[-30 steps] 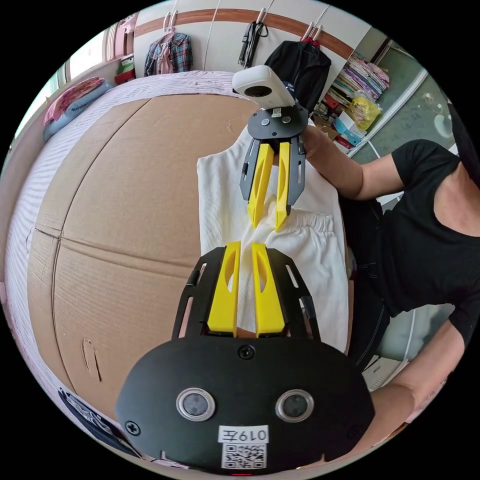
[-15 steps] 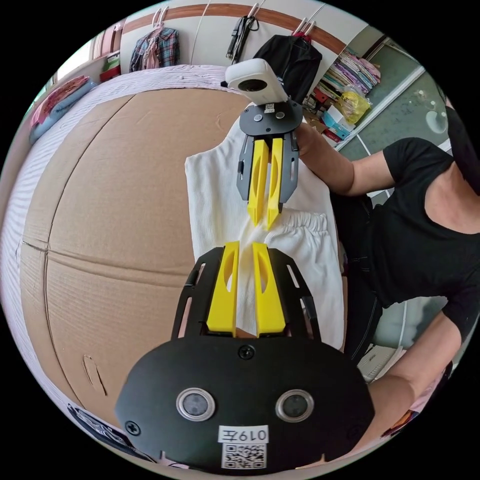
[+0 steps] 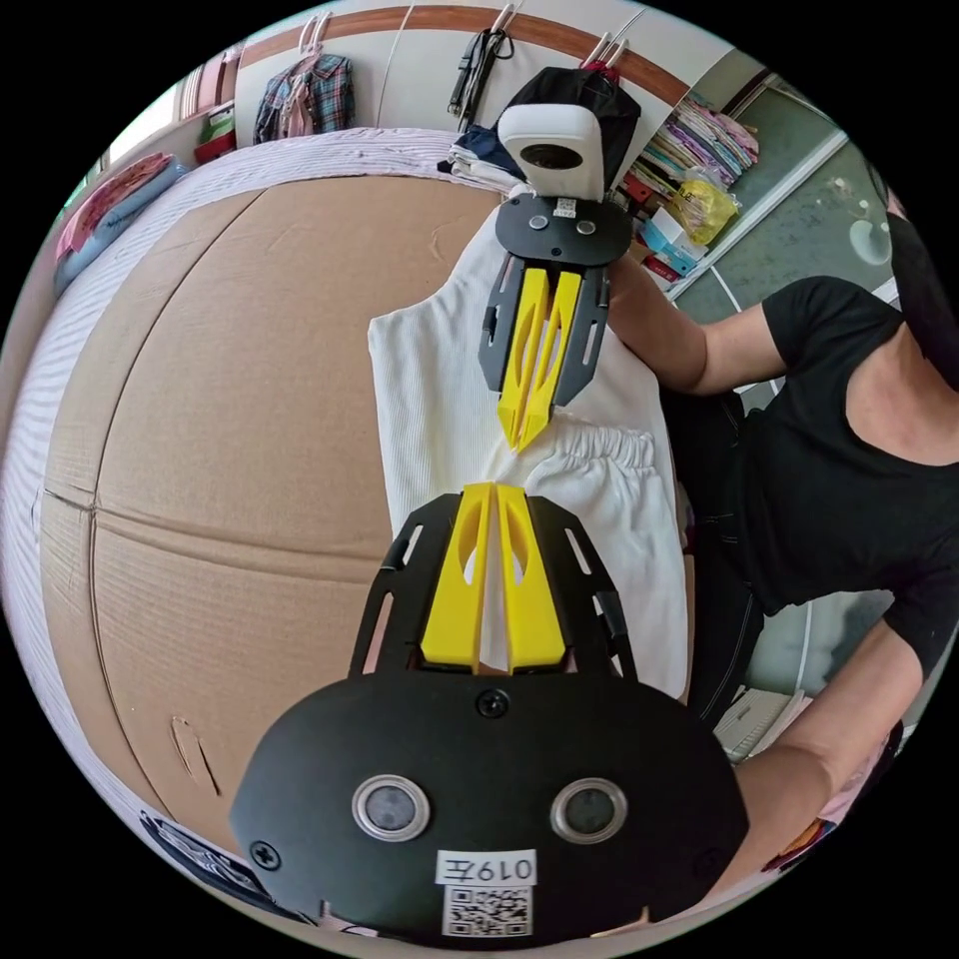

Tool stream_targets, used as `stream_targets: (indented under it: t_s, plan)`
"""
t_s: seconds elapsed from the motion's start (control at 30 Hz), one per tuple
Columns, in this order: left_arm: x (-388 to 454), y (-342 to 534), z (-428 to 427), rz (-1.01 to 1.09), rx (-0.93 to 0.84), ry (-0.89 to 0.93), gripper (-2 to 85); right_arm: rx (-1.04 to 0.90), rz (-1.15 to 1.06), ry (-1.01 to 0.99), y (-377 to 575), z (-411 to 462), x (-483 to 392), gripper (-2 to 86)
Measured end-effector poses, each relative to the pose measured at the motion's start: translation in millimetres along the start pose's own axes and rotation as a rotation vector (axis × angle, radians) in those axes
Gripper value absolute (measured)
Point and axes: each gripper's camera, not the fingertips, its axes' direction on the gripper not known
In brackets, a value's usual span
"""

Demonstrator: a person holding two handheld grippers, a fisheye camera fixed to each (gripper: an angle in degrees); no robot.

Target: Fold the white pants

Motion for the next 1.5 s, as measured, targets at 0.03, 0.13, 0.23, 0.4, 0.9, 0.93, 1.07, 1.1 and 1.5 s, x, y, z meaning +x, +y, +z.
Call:
stream_targets:
  t_s: [0.03, 0.13, 0.23, 0.4, 0.9, 0.93, 1.07, 1.1, 1.5]
  plan:
    - [1, 0, 0, -0.003, 0.003, -0.005, 0.8, -0.002, -0.001, 0.017, 0, 3, -4, -0.5]
    - [9, 1, 2, -0.011, -0.006, -0.033, 0.7, -0.022, 0.004, 0.038, 2, 15, -11, -0.5]
    - [21, 1, 5, -0.013, -0.021, -0.051, 0.7, -0.029, 0.010, 0.032, 6, 25, -17, -0.5]
    - [44, 4, 2, -0.027, -0.014, -0.071, 0.8, -0.020, 0.029, 0.012, 18, 35, -22, -0.4]
    - [138, 77, -68, -0.158, 0.148, -0.104, 0.8, -0.019, 0.035, -0.010, 61, 82, -56, -0.3]
    - [144, 80, -69, -0.158, 0.142, -0.108, 0.8, -0.018, 0.035, -0.011, 66, 85, -59, -0.3]
    - [172, 96, -54, -0.232, 0.032, -0.153, 0.8, -0.023, 0.019, -0.005, 82, 96, -72, -0.4]
    - [181, 97, -52, -0.248, 0.016, -0.173, 0.8, -0.026, 0.016, -0.002, 84, 98, -75, -0.4]
    - [403, 122, -115, -0.541, 0.432, -0.503, 0.8, 0.325, 0.104, 0.206, 190, 37, -206, -0.6]
